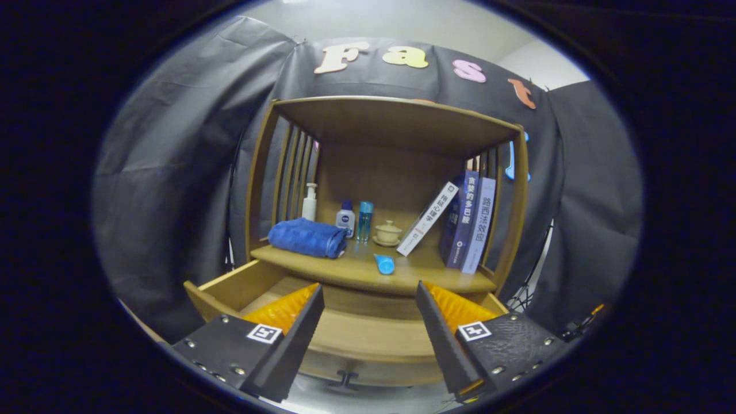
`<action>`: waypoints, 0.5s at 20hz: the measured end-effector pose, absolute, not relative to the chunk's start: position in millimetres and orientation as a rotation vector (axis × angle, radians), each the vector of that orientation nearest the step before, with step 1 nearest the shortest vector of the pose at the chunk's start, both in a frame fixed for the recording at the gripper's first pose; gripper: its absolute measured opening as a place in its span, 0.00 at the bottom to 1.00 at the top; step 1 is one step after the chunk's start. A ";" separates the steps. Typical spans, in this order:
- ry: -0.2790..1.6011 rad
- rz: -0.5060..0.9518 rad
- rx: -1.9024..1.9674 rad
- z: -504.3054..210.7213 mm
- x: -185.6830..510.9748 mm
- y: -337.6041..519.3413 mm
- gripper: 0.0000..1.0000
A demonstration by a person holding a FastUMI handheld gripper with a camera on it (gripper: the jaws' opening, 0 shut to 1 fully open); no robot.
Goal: Pull open the drawer, take out the items inside it, and place them on the countertop above the cabinet.
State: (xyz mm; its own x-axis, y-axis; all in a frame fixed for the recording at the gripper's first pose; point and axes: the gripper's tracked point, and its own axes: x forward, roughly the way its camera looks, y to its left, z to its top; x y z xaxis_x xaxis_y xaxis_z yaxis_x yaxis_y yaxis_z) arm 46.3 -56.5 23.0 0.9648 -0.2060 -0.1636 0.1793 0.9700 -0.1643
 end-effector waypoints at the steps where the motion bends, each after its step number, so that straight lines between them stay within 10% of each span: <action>1: 0.162 -0.192 -0.121 19.1 37.8 -52.4 0.96; 10: 0.137 -0.228 -0.177 -41.2 -8.1 -51.5 0.97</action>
